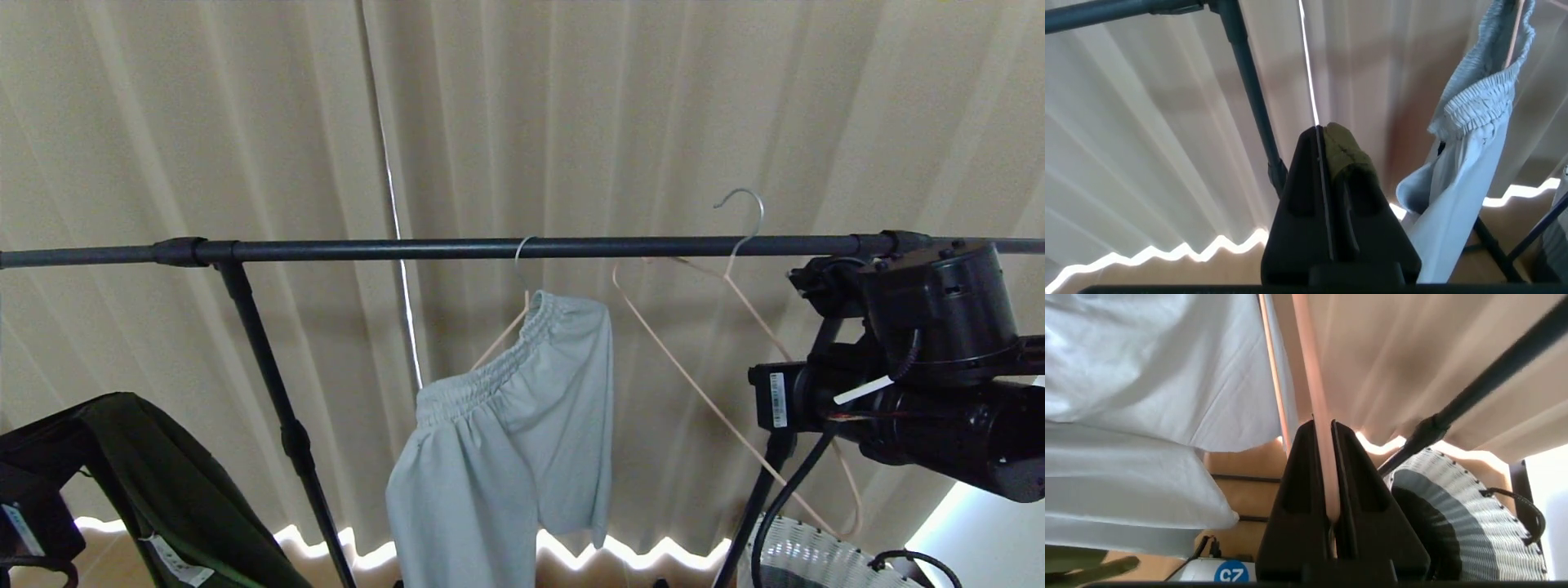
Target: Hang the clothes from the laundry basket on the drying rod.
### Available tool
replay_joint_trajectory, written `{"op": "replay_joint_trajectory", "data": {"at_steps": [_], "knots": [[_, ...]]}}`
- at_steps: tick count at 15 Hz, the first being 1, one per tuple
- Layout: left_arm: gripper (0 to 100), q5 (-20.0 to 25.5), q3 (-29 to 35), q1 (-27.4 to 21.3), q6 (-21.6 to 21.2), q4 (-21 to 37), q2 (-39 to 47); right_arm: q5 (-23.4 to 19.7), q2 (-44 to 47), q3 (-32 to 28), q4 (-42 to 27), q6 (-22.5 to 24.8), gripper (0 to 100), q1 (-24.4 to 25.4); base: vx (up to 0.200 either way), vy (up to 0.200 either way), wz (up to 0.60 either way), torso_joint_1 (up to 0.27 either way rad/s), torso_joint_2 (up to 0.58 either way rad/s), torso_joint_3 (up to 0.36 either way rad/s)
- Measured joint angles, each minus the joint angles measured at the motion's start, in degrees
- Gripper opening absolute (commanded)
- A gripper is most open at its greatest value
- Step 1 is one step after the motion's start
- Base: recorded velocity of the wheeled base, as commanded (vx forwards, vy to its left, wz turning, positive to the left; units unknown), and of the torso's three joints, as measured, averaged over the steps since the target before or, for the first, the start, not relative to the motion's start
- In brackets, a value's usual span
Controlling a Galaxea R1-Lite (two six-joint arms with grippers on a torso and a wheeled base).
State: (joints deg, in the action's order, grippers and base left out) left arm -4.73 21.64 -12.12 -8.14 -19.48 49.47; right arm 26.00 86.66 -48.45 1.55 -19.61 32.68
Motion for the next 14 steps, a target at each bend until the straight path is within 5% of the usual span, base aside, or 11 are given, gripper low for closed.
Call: {"op": "replay_joint_trajectory", "data": {"at_steps": [12, 14], "knots": [[0, -0.02, 0.02, 0.00, -0.01, 0.00, -0.38, -0.01, -5.13, 1.78, 0.15, 0.44, 0, 0.00, -0.200, 0.000, 0.00, 0.000, 0.00, 0.006], [0, 0.00, -0.09, -0.01, -0.06, 0.00, -0.44, -0.06, -5.68, 1.90, 1.71, 0.60, 0, 0.02, 0.000, 0.000, 0.00, 0.000, 0.00, 0.000]]}}
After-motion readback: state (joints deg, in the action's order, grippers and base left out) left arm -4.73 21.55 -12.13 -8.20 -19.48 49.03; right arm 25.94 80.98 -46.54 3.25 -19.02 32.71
